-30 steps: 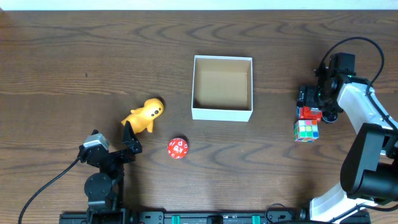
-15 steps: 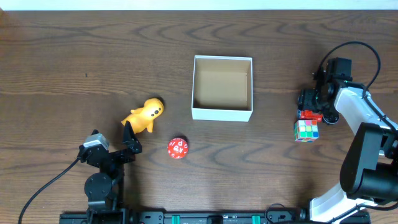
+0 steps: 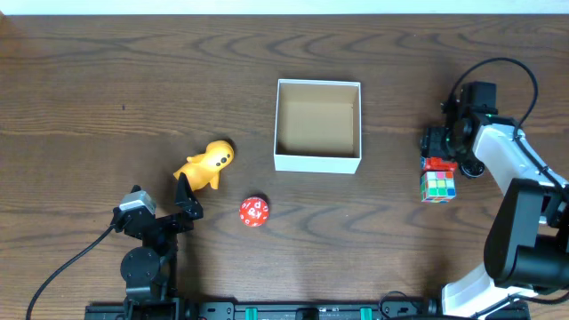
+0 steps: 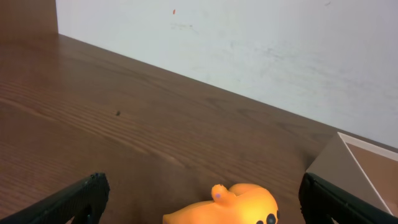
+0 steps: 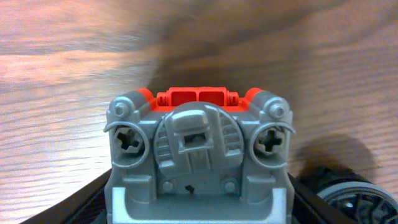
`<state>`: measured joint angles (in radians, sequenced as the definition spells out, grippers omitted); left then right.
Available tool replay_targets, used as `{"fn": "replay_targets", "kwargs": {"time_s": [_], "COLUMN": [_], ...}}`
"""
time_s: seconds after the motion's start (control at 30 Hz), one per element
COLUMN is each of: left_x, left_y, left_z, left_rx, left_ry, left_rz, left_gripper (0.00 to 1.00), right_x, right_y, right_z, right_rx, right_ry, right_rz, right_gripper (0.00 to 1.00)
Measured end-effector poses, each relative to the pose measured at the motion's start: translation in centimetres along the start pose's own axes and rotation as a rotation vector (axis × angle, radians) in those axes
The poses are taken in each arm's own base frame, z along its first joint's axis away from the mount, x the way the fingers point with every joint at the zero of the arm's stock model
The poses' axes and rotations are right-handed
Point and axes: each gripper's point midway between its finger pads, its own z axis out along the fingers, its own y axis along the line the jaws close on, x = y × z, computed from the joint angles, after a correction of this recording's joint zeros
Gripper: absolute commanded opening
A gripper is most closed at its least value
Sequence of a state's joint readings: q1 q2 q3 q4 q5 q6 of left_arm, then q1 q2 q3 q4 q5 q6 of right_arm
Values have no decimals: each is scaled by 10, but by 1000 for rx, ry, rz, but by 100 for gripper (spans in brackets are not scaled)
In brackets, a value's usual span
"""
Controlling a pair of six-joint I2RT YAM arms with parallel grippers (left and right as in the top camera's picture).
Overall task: Pack container
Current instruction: 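Close the right gripper on the red toy car and lift it, then carry the red toy car left over the white box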
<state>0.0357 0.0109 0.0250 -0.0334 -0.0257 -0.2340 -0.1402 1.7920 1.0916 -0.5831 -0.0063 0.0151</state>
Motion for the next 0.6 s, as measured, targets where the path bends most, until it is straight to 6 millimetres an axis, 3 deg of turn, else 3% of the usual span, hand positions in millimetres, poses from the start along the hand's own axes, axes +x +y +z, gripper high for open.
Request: {"fn": "replay_targets", "kwargs": {"time_s": [0.13,0.27,0.6], "left_x": [0,0,0], "left_y": [0,0,0], "left_z": [0,0,0], "left_rx": [0,0,0], "left_ry": [0,0,0], "left_rz": [0,0,0], "left_gripper": [98,98,98], "right_x": [-10,-25,-49], "right_y": [17,35,87], "right_z": [-17,-49,-154], "right_rx": [-16,-35,-114], "right_ry": [-49,-135,-431], "right_rz": [-43,-86,-211], "right_gripper": [65,63,56]}}
